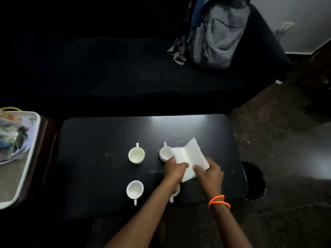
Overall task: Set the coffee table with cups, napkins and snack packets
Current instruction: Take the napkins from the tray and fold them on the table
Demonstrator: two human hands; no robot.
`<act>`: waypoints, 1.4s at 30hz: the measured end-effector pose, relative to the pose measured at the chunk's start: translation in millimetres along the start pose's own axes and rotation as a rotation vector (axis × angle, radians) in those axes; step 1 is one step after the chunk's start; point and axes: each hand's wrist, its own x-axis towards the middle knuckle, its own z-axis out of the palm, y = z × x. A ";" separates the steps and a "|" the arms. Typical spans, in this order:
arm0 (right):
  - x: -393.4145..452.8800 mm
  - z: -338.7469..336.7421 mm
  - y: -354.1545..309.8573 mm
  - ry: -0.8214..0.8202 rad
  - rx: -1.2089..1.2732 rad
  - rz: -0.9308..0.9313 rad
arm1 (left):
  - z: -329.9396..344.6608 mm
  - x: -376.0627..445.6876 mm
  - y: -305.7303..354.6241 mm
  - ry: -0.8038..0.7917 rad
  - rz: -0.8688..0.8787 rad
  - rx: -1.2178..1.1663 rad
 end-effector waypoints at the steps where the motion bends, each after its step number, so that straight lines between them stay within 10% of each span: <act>1: -2.2 -9.7 7.2 0.012 -0.047 -0.038 | 11.7 -2.7 -5.4 -0.012 0.000 0.028; 11: -0.9 -82.2 53.2 -0.013 -0.270 -0.035 | 88.7 -26.4 -31.0 -0.123 0.024 0.339; 21: 60.4 -77.1 48.9 -0.215 -0.485 0.111 | 101.8 4.5 -18.5 -0.228 -0.221 0.069; 42: 53.4 -38.4 37.0 0.034 -0.512 0.171 | 63.0 26.4 -23.5 -0.032 -0.116 0.019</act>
